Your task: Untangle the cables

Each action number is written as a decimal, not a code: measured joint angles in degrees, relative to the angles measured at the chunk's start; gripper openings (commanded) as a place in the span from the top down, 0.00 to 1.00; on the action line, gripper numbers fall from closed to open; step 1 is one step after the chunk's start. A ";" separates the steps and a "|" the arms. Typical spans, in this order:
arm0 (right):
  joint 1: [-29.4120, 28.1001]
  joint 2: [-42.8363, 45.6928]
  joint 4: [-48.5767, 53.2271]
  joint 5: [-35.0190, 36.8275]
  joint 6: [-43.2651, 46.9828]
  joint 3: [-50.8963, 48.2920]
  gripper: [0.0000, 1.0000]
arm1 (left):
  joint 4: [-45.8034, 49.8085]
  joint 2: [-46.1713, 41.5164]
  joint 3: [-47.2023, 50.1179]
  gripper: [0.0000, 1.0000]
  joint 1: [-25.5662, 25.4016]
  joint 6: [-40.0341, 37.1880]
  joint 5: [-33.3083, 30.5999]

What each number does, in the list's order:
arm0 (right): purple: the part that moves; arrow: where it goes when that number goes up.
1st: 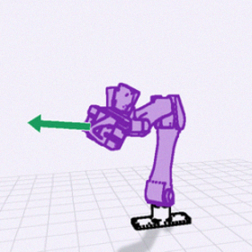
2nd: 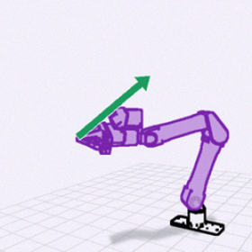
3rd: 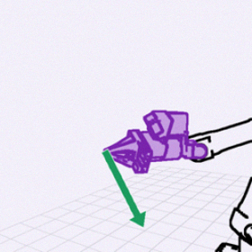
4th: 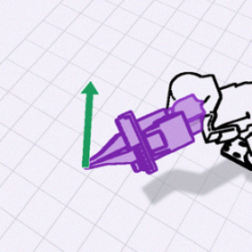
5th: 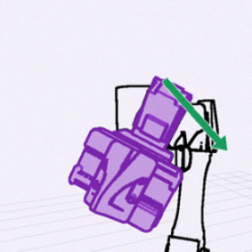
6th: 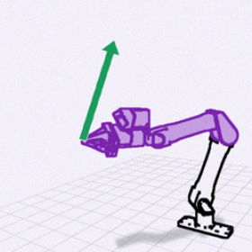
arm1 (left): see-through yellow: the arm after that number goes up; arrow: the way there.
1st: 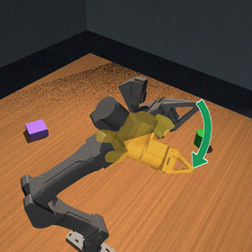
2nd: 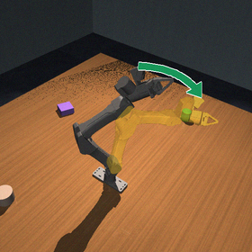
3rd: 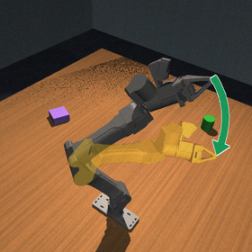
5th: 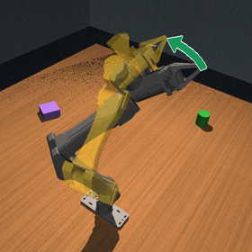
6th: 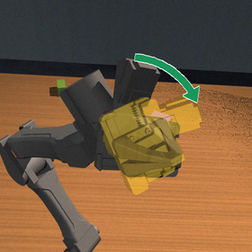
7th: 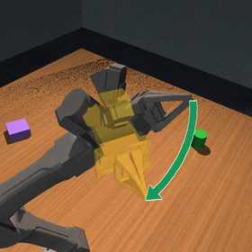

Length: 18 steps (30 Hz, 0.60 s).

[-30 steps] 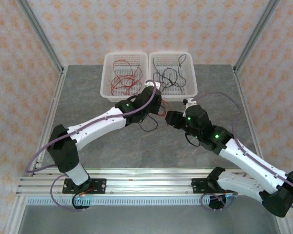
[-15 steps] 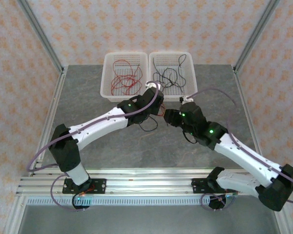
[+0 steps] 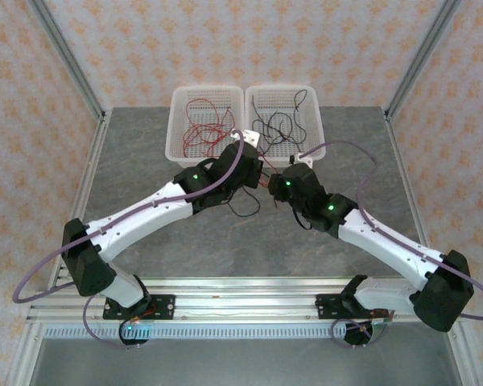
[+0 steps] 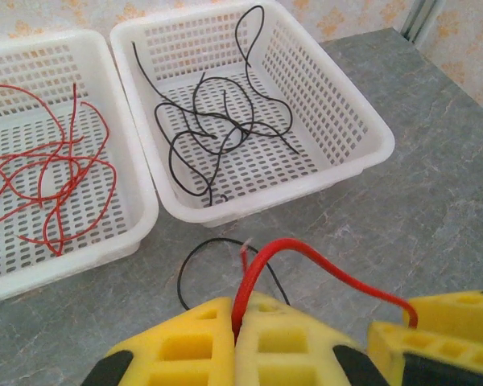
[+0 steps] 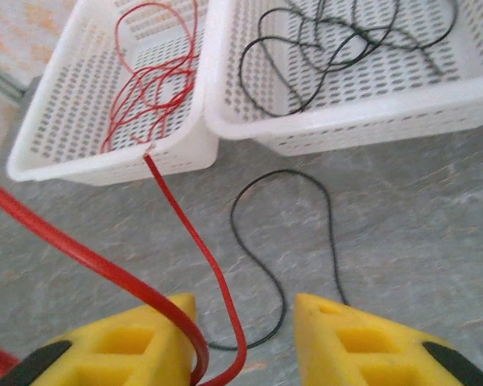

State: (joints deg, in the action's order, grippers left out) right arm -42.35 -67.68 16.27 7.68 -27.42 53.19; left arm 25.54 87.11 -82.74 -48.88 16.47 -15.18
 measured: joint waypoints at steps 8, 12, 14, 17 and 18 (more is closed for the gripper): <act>-0.13 -3.80 4.96 12.39 2.36 4.17 0.71 | 2.10 -2.51 1.66 1.00 -0.57 -0.02 -0.09; -0.13 -4.79 6.93 18.29 5.05 6.54 0.71 | 2.40 -4.20 2.78 1.00 -0.87 -0.04 -0.24; -0.13 -5.05 7.28 20.17 6.38 7.06 0.71 | 2.49 -5.05 3.32 1.00 -1.03 -0.04 -0.22; -0.07 -5.16 7.98 22.84 8.44 7.43 0.70 | 2.71 -5.90 3.69 1.00 -1.09 -0.04 -0.31; 0.02 -5.20 8.20 23.96 9.35 7.56 0.70 | 2.95 -6.12 3.74 1.00 -1.09 -0.07 -0.52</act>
State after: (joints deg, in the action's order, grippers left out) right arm -42.33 -72.88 24.47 31.64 -18.06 60.75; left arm 28.49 80.99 -79.00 -49.98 16.40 -15.70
